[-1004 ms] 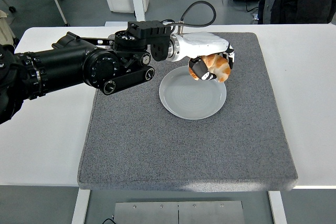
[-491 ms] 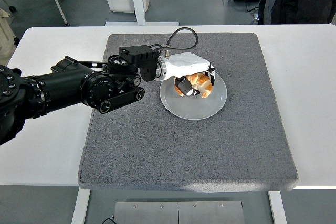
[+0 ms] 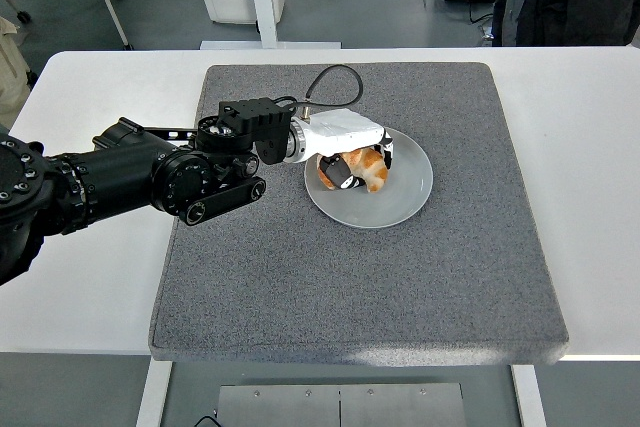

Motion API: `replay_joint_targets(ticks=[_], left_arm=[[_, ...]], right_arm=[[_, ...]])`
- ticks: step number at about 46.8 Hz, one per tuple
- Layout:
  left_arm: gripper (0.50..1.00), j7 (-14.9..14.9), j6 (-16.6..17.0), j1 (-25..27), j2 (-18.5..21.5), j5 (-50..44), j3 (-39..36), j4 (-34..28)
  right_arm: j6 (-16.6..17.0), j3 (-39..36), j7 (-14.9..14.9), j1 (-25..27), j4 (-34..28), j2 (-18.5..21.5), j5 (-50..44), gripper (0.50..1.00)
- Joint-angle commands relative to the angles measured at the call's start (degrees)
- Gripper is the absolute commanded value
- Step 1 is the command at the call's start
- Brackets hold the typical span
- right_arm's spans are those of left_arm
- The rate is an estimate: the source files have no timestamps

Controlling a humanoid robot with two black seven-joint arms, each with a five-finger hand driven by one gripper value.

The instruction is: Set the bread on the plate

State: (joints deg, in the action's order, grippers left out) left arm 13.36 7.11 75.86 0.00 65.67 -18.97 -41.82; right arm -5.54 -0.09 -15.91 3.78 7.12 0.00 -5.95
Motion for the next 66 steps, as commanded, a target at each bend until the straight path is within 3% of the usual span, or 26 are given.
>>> replay_joint_targets(ticks=[1,13,14,15,17,18,19,20,32,41,53,66], left_arm=[[0.500,0.17,0.10,-0.28,0.00,-0.02,-0.11,-0.02],[0.504,-0.09,0.19,-0.63,0.00,-0.89,0.24,-0.11],[0.706,-0.18,0.19,-0.72,0.00,-0.98,0.25,-0.02],[0.801,-0.18,0.19,-0.72,0.00,-1.07,0.25,-0.02],[0.823,-0.09,0.10,-0.72,0.00,-1.25,0.33,-0.11],[0.870,0.08,0.01,-0.72,0.00,-1.16,0.33,-0.11],[0.959,0.09,0.01,-0.72,0.00,-1.16,0.33,-0.11],[0.996,0.09,-0.16,-0.72,0.00,-1.16,0.42,-0.19],[0.996,0.44,-0.25,0.60,0.00,-1.16,0.60,-2.04],[0.996,0.35,-0.60,4.37,0.00,-3.00,0.86,-4.23],[0.996,-0.18,-4.73,12.20,0.00,-11.35,2.79,-7.58],[0.996,-0.18,-9.04,16.07,5.97,-16.62,12.54,-7.67]], right_arm=[[0.00,0.00,0.00,0.00,0.00,0.00,0.06,1.000],[0.00,0.00,0.00,0.00,0.00,0.00,0.06,1.000],[0.09,0.00,0.00,0.00,0.00,0.00,-0.03,1.000],[0.00,0.00,0.00,0.00,0.00,0.00,0.06,1.000],[0.00,0.00,0.00,0.00,0.00,0.00,0.06,1.000],[0.00,0.00,0.00,0.00,0.00,0.00,0.06,1.000],[0.00,0.00,0.00,0.00,0.00,0.00,-0.03,1.000],[0.00,0.00,0.00,0.00,0.00,0.00,-0.03,1.000],[0.00,0.00,0.00,0.00,0.00,0.00,0.06,1.000],[0.00,0.00,0.00,0.00,0.00,0.00,0.06,1.000],[0.00,0.00,0.00,0.00,0.00,0.00,0.06,1.000],[0.00,0.00,0.00,0.00,0.00,0.00,0.06,1.000]])
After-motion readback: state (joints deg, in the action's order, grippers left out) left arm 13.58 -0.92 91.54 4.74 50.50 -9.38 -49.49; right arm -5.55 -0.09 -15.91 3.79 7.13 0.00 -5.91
